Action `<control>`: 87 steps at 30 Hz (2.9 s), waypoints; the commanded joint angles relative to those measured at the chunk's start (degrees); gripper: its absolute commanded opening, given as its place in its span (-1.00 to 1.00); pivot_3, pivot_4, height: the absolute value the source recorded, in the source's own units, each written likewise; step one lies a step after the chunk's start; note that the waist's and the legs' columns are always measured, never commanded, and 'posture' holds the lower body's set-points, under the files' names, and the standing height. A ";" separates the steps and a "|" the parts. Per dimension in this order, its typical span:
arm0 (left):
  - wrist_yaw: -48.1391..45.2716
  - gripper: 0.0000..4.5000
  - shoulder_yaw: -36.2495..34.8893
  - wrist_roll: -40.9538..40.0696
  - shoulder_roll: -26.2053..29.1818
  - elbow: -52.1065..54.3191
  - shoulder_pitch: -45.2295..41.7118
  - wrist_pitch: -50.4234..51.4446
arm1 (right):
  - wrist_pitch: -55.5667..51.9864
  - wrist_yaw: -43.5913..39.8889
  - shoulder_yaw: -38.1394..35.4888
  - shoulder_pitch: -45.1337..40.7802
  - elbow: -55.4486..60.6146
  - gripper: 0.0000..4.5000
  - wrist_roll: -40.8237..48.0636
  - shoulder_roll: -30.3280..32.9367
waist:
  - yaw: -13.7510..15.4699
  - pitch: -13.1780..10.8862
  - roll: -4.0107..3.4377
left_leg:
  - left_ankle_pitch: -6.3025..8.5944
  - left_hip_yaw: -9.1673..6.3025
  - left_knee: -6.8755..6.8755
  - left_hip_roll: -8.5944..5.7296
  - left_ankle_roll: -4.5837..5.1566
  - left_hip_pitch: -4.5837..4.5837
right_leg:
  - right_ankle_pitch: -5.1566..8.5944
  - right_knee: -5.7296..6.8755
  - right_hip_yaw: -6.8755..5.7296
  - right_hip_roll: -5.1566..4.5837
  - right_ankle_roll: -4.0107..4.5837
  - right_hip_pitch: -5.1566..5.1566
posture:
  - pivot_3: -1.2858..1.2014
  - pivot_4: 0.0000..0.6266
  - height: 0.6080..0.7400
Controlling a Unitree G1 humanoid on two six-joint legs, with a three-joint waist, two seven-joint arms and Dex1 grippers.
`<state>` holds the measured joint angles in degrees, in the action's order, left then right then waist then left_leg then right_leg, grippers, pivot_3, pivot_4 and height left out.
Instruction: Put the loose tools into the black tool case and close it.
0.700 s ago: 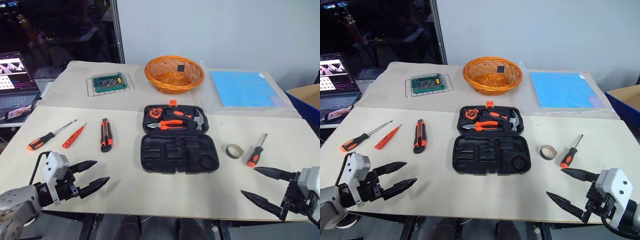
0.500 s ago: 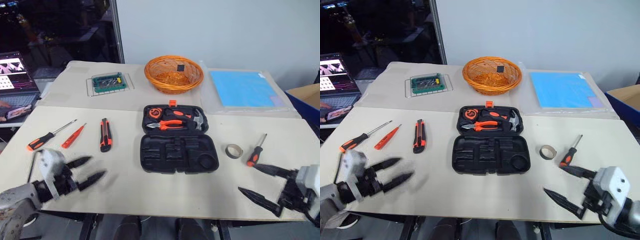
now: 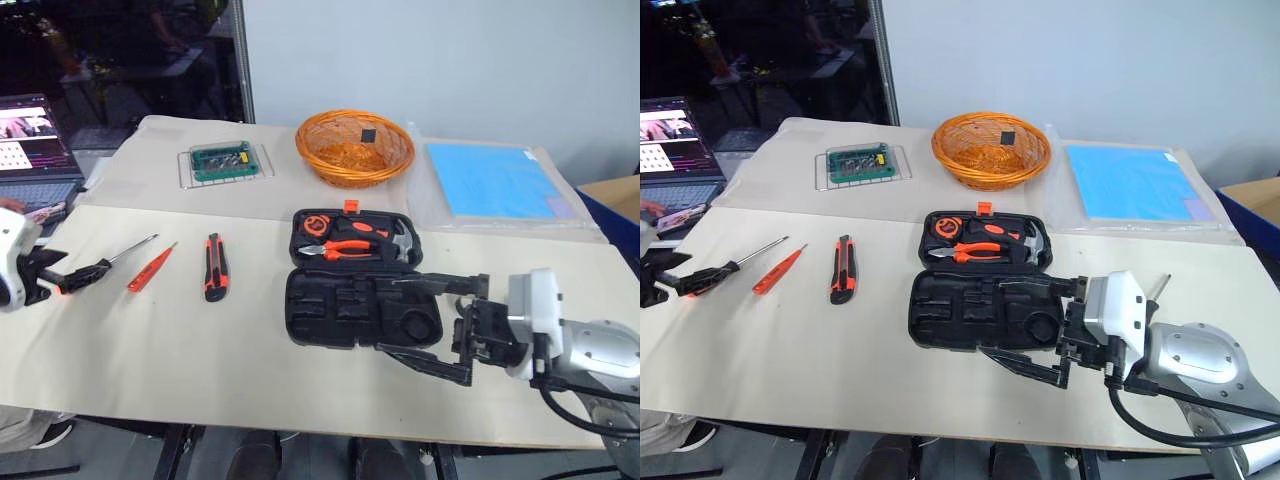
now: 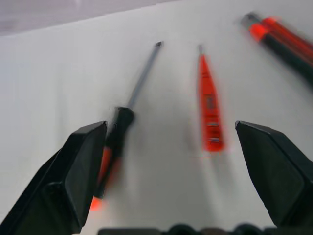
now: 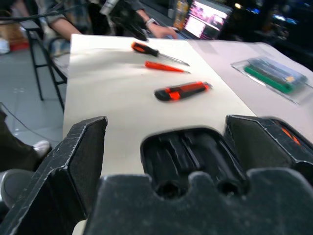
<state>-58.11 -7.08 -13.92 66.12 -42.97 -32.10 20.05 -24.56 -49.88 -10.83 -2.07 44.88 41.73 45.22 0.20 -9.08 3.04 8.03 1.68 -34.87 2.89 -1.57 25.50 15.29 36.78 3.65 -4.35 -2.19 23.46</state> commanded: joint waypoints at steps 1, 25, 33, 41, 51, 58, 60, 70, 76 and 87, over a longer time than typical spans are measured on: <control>-0.64 0.99 6.19 9.65 -0.60 -15.31 -10.68 -7.78 | -0.85 1.59 1.05 -0.62 1.77 1.00 -0.20 0.36 | 0.11 0.02 0.09 | -0.03 -0.02 -0.04 0.01 0.09 0.08 | -0.05 0.07 -0.01 0.07 -0.20 0.05 | 0.03 -0.52 1.00; -24.81 -0.62 0.56 -5.73 -6.08 26.01 0.08 5.68 | 0.46 1.36 -10.16 12.40 2.74 1.00 0.57 0.87 | 0.05 0.07 0.28 | -0.06 -0.15 -0.47 0.02 0.14 0.61 | -0.12 0.50 -0.05 0.03 -0.39 0.38 | 0.03 -0.52 1.00; -12.65 -0.62 20.62 1.60 -18.73 49.56 -9.11 19.36 | 2.63 -4.10 -24.65 24.80 -0.63 1.00 -1.85 0.59 | 0.44 0.02 0.19 | -0.07 -0.32 -1.14 0.07 0.24 0.13 | 0.14 0.55 -0.16 0.22 -0.85 -0.46 | 0.03 -0.52 1.00; -13.88 -0.62 36.16 12.99 -30.10 33.77 -23.65 10.28 | 3.87 -7.28 -33.11 32.07 -0.86 1.00 -0.54 -1.88 | -0.31 0.10 -0.09 | -0.08 -0.29 -1.15 -0.01 0.25 -0.51 | 0.16 0.32 0.09 0.23 -0.58 -1.16 | 0.03 -0.52 1.00; -14.18 -0.62 41.45 22.11 -37.93 16.95 -30.35 1.73 | 3.66 -7.72 -34.10 31.95 -0.09 1.00 0.41 -1.21 | -0.90 0.09 -0.13 | 0.02 -0.32 -1.10 -0.07 0.45 -0.23 | 0.25 0.26 0.13 0.22 -0.83 -0.98 | 0.03 -0.52 1.00; -13.98 -0.40 41.78 25.85 -39.27 12.91 -31.02 -2.22 | 2.59 -6.32 -33.11 30.36 0.88 1.00 1.30 0.07 | -0.75 0.08 -0.13 | 0.05 -0.33 -1.10 -0.14 0.48 -0.20 | 0.27 0.25 0.11 0.15 -0.93 -0.99 | 0.03 -0.52 1.00; -13.80 -0.07 40.40 25.29 -39.57 12.88 -30.98 -2.73 | 2.35 -5.93 -32.79 30.02 1.07 1.00 1.30 0.25 | -0.74 0.08 -0.13 | 0.04 -0.33 -1.11 -0.14 0.48 -0.20 | 0.29 0.25 0.11 0.14 -0.89 -1.01 | 0.03 -0.52 1.00; -15.22 0.42 22.19 7.03 -38.31 33.73 -20.27 12.76 | 2.04 -3.67 -31.16 28.65 1.60 1.00 0.80 -0.40 | -0.98 0.16 -0.41 | 0.09 -0.33 -1.09 -0.14 0.55 -0.22 | 0.20 0.26 0.11 0.10 -1.05 -1.07 | 0.03 -0.52 1.00; 5.31 -0.55 20.76 11.63 -47.80 33.54 -8.82 5.70 | 1.63 -0.04 -28.58 26.72 1.47 1.00 -0.28 -1.17 | -0.43 0.24 -0.56 | 0.09 -0.42 -1.16 -0.21 0.58 -0.25 | 0.18 0.27 0.11 0.11 -1.10 -1.15 | 0.03 -0.52 1.00; 18.34 -0.97 25.08 18.00 -53.52 24.44 -3.50 6.50 | -0.56 0.40 -30.11 29.62 4.03 1.00 0.26 0.34 | 0.29 0.33 -0.60 | 0.10 -0.46 -1.22 -0.29 0.57 -0.28 | 0.22 0.25 0.13 0.10 -1.20 -1.21 | 0.03 -0.52 1.00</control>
<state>-39.26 15.73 2.30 11.77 -15.20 -37.37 23.90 -24.48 -49.88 -38.90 27.58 47.18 41.24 45.09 0.49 -8.75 2.44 8.12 1.22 -36.08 2.61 -1.00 25.21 15.52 37.03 3.78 -4.26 -3.36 22.25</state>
